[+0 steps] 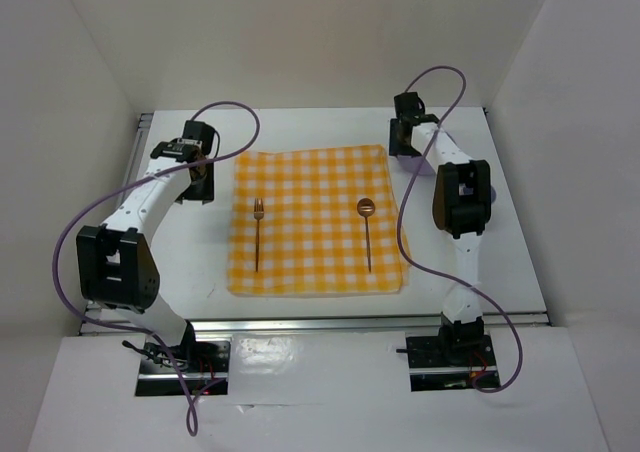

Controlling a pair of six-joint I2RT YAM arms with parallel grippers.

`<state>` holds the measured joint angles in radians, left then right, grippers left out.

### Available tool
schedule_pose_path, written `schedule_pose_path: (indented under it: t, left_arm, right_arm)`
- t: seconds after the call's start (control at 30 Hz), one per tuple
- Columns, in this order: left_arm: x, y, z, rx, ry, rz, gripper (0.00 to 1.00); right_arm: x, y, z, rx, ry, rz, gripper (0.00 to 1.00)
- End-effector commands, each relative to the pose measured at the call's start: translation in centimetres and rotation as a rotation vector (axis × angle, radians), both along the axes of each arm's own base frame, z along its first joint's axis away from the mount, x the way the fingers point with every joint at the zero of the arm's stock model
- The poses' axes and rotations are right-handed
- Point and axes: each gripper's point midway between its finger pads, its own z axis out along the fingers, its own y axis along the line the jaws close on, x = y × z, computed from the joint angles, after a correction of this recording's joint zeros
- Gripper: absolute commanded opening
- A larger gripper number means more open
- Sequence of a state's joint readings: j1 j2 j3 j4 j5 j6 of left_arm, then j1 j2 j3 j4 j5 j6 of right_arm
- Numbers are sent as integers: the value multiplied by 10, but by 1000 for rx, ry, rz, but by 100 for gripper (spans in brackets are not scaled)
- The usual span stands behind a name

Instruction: Set the dinner table for one person

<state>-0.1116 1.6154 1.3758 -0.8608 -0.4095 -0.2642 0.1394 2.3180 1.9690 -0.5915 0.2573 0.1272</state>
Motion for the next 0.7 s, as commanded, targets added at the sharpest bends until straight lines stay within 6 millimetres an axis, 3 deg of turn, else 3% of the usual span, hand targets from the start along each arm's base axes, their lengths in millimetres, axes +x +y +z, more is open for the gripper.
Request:
schedule_pose_path:
  t: [0.0, 0.27, 0.4, 0.53, 0.67]
  left_arm:
    - [2, 5, 0, 17, 11, 6, 59]
    - [2, 5, 0, 21, 15, -2, 59]
    - [2, 5, 0, 21, 15, -2, 59]
    - [2, 4, -1, 12, 15, -6, 59]
    - [2, 4, -1, 12, 15, -6, 59]
  right_arm:
    - [5, -3, 3, -23, -37, 28, 55]
    - [-3, -13, -30, -62, 32, 47, 49]
    - [0, -17, -28, -86, 31, 40, 39]
    - [-7, -20, -37, -105, 64, 42, 42]
    - [-11, -18, -32, -156, 47, 65, 48]
